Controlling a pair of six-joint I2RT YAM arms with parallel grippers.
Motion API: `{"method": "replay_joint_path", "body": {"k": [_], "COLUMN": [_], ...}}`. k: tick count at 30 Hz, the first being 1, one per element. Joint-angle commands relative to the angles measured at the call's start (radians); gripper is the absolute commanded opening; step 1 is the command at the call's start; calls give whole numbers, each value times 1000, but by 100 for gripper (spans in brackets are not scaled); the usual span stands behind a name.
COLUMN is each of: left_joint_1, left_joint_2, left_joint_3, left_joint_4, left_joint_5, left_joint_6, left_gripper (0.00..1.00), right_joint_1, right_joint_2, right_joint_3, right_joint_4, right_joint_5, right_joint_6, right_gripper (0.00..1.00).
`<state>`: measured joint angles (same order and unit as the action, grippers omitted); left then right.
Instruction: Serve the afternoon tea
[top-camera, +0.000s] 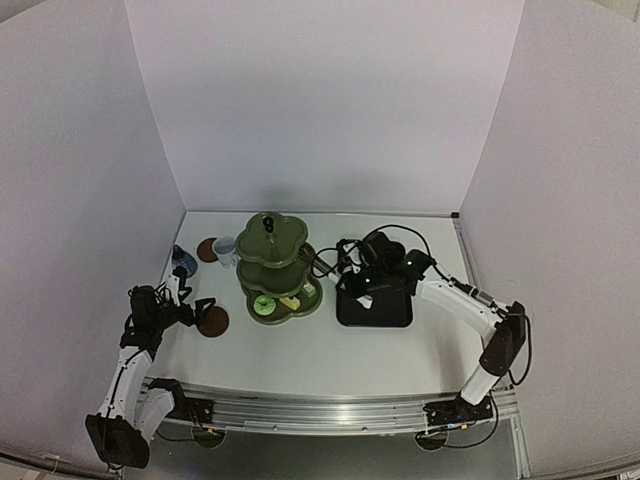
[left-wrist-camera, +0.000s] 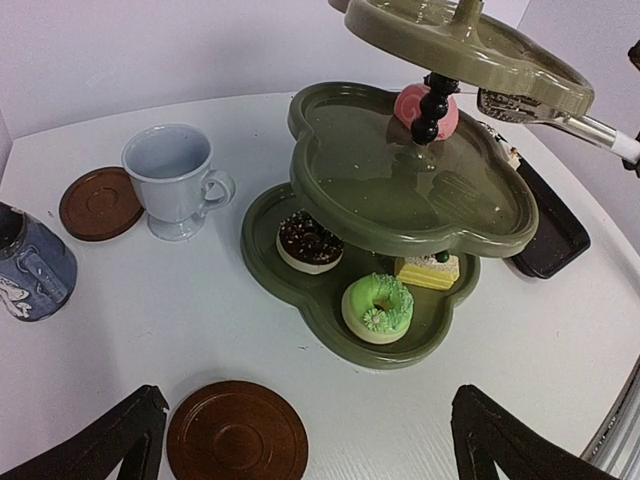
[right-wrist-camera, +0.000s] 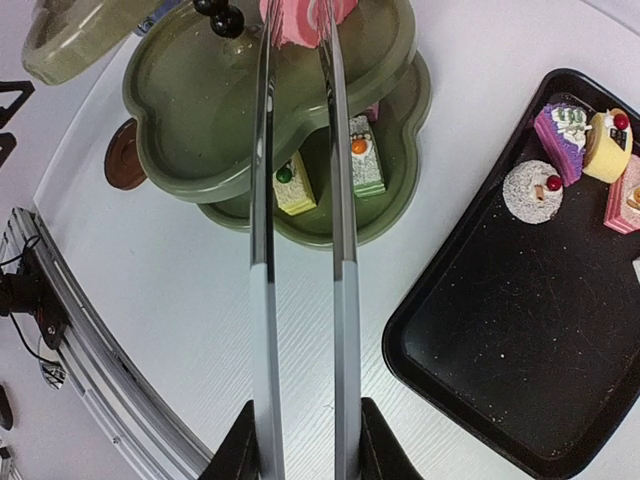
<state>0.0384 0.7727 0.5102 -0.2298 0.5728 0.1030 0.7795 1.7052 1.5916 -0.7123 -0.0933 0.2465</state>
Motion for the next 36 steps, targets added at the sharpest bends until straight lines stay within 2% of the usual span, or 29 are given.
{"method": "replay_joint_path", "body": {"k": [1,7,15,21,36], "left_joint_1": [4,3,3,3,3], "left_joint_2": [-3,-1,4,2,-3], "left_joint_3": [2,2,4,4,1], "left_joint_4": [10,9,9,8,5], "left_joint_5": [-3,-3,1,1,-1], "left_joint_6": [9,9,8,8,17], "left_gripper": [100,100,100,100,100], "right_joint_1": [-2,-4,-56,-125,-203], "right_joint_2": [-82,-156,-177,-102,52], "right_joint_3": [-18,-42,-56,-72,-74], "right_joint_4": [-2,-82,-207,-255,-263], "right_joint_5": [44,211,376,399,437], "right_joint_6": [30,98,252,346,421], "right_gripper": [25,25,25,27,28]}}
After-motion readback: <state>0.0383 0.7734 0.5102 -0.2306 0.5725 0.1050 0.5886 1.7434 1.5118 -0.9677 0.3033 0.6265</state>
